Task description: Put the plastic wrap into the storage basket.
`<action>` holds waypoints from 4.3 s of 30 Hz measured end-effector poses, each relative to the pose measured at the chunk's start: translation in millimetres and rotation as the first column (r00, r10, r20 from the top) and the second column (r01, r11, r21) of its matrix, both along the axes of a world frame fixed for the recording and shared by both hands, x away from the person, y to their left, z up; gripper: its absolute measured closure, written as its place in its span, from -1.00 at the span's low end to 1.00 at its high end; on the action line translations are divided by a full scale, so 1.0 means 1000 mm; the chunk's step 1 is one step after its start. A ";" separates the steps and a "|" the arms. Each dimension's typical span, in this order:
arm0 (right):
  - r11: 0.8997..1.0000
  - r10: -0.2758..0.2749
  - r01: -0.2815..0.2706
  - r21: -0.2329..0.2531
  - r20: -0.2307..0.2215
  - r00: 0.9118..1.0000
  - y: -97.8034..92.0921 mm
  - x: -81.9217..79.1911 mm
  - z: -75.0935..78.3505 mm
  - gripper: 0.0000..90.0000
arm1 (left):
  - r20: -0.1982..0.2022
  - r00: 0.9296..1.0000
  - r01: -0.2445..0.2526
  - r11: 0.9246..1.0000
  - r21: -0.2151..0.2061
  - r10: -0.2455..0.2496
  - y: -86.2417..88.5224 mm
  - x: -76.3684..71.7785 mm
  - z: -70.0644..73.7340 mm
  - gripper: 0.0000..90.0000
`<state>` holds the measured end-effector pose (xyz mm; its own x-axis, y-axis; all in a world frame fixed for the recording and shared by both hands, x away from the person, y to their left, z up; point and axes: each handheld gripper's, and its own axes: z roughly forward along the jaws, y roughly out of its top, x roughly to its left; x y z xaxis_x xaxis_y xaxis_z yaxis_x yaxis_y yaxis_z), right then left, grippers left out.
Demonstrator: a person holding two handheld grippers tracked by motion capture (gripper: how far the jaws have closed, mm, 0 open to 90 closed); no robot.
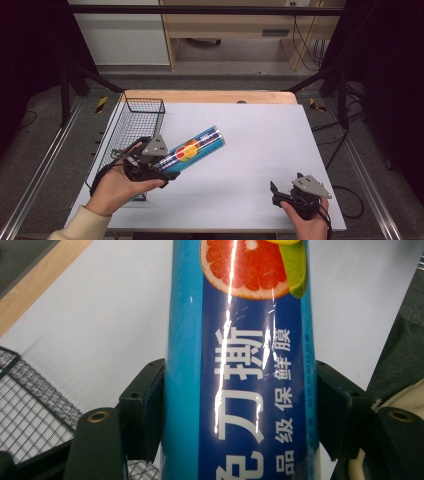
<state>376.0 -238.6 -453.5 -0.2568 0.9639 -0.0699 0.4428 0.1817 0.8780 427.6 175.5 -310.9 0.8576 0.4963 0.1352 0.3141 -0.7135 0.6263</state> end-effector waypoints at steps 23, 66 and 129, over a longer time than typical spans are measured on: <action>1.000 -0.017 0.017 -0.005 -0.002 1.000 -0.003 0.000 0.001 -0.76 | 0.010 0.997 -0.075 0.997 0.003 0.075 0.048 -0.015 0.010 -0.29; 1.000 -0.030 0.030 -0.001 0.002 1.000 -0.004 -0.002 0.002 -0.76 | -0.027 0.950 -0.311 0.950 -0.012 0.310 0.084 -0.012 0.016 -0.29; 0.995 0.088 -0.091 0.033 0.069 0.994 0.009 -0.008 0.013 -0.76 | -0.078 0.871 -0.473 0.870 0.140 0.486 0.110 0.003 -0.014 -0.28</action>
<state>368.5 -229.3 -440.2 -0.3379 0.9396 -0.0555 0.3658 0.1854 0.9120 430.1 285.6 -324.6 0.5302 0.8369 0.1362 0.6959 -0.5212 0.4940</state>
